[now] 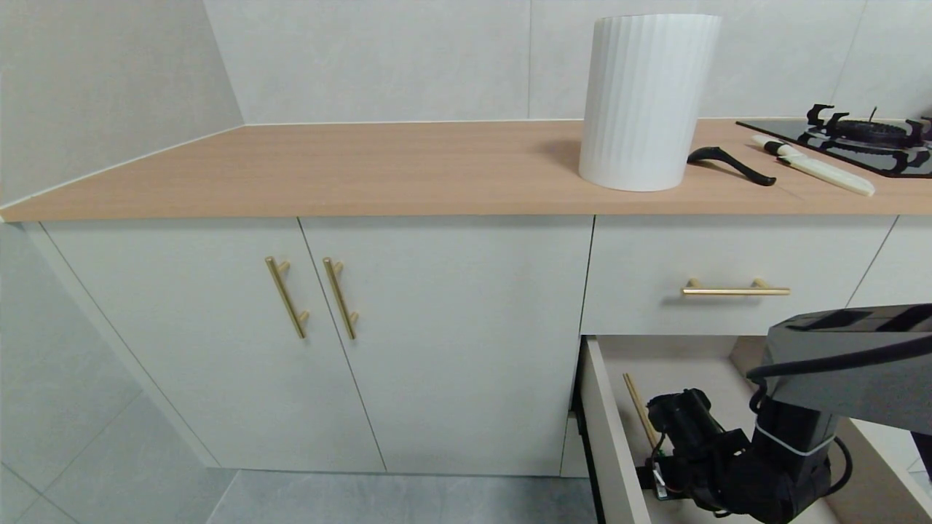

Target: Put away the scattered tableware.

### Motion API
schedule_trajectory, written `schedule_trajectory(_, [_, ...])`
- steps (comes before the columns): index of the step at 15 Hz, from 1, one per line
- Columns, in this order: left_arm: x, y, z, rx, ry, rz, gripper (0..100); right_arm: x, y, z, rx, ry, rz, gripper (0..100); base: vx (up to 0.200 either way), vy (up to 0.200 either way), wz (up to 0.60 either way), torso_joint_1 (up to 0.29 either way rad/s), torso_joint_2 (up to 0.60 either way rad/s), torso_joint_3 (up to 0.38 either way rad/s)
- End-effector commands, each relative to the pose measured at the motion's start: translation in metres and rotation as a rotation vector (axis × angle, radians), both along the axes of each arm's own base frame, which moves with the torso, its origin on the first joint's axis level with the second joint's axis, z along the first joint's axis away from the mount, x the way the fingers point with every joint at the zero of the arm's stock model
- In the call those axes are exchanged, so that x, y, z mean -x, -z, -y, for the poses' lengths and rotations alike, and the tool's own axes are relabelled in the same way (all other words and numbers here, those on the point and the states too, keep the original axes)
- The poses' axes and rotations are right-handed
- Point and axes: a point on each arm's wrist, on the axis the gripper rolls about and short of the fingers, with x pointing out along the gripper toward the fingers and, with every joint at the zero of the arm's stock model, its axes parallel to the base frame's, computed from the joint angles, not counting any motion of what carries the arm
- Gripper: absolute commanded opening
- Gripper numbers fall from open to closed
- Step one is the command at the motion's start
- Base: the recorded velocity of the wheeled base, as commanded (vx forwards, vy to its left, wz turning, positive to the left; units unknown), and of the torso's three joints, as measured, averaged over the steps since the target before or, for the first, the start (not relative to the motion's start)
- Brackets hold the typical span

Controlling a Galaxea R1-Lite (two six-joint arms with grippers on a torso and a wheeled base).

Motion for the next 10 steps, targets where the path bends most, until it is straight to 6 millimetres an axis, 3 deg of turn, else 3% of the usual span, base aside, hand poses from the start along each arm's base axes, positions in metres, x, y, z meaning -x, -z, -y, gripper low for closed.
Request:
schedule_trajectory(1, [0.000,0.000,0.000,0.000,-0.001,0.000,100,0.001,-0.010,0.000,-0.008,-0.002,0.022,100,0.000,0.000,0.00,0.000,0.00,0.000])
schedule_trajectory(4, [0.000,0.000,0.000,0.000,-0.001,0.000,100,0.027,-0.078,0.008,-0.115,-0.069,0.069,100,0.000,0.000,0.00,0.000,0.00,0.000])
schedule_trajectory(6, [0.000,0.000,0.000,0.000,-0.001,0.000,100,0.049,-0.134,0.020,-0.154,-0.088,0.038,100,0.000,0.000,0.00,0.000,0.00,0.000])
schedule_trajectory(10, [0.000,0.000,0.000,0.000,-0.001,0.000,100,0.078,-0.204,0.038,-0.230,-0.140,0.043,100,0.000,0.000,0.00,0.000,0.00,0.000])
